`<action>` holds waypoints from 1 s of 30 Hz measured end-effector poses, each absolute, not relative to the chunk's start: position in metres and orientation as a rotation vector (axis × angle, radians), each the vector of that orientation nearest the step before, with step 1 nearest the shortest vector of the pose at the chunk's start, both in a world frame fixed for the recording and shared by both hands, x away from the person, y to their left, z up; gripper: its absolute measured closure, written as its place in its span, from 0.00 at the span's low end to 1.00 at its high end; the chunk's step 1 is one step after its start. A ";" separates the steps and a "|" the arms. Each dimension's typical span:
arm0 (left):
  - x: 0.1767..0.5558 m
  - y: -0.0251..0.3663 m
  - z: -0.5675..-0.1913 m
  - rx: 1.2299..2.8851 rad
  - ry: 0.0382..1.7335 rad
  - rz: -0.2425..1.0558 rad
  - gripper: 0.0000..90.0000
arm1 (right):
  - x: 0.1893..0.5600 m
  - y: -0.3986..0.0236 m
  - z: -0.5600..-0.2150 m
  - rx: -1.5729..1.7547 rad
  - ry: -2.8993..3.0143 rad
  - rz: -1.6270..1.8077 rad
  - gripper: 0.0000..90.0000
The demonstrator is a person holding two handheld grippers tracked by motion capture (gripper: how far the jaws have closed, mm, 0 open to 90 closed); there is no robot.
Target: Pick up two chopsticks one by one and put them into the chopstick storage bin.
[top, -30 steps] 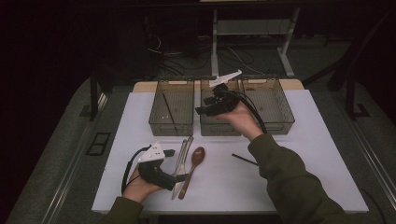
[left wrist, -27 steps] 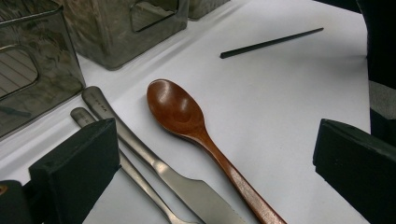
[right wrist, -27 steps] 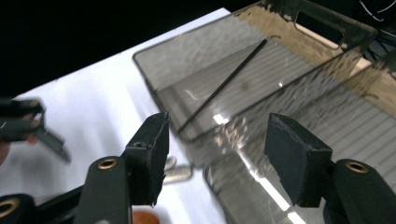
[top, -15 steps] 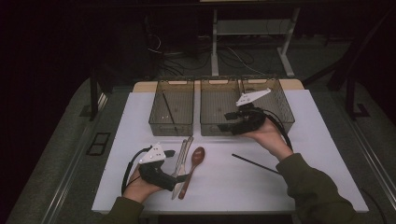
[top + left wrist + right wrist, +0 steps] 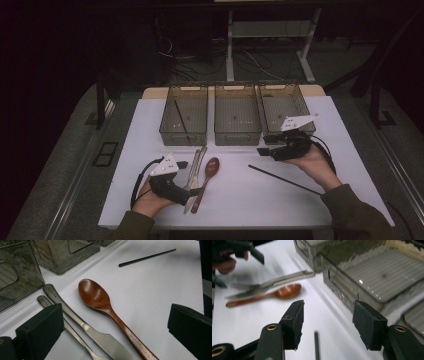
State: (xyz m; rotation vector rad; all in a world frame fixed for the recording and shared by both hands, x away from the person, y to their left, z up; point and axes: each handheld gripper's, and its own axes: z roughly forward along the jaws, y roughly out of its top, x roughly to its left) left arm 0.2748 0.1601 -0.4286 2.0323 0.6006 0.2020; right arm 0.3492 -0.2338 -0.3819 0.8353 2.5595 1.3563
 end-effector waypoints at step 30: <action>0.275 0.161 -0.428 2.034 0.610 0.199 0.00 | 0.302 -0.286 -0.436 0.839 2.766 1.082 0.84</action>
